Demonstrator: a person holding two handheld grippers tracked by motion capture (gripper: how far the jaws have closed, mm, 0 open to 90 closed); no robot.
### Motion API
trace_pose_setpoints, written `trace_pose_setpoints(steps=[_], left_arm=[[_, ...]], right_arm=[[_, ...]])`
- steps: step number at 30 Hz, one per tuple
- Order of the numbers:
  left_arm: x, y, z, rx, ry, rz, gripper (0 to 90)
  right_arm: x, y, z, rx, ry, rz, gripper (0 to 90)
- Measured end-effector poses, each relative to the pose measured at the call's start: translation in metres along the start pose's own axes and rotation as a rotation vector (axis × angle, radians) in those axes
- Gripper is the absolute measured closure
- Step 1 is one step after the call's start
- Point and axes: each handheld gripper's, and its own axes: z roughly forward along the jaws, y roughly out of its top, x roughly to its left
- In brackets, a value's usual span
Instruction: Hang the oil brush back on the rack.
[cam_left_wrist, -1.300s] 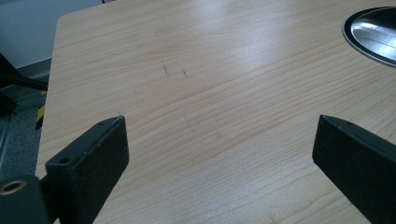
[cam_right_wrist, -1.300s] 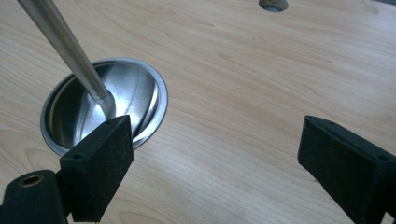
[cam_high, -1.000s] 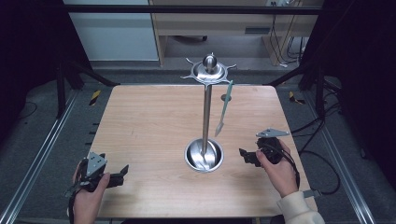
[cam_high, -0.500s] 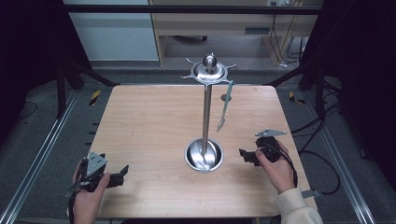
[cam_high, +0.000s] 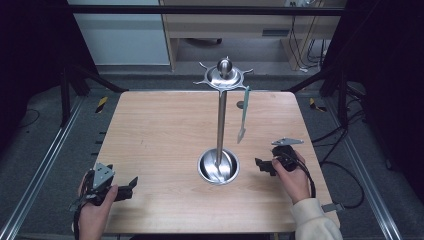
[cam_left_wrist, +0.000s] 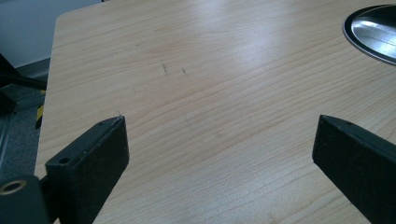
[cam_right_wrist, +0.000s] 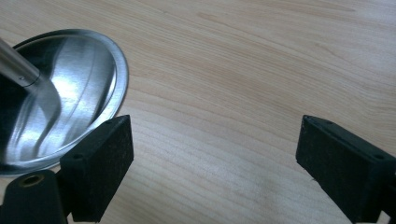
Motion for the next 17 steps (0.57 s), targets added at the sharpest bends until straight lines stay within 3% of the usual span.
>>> trace_pose_setpoints(steps=[10, 17], left_arm=[[-0.001, 0.0, 0.003, 0.01, -0.012, 0.01, 3.2], [-0.004, 0.002, 0.008, 0.022, -0.034, 0.028, 3.2]], right_arm=[[-0.004, -0.001, 0.015, -0.001, -0.023, 0.024, 11.7], [-0.004, -0.005, 0.015, -0.005, -0.046, 0.02, 11.6]])
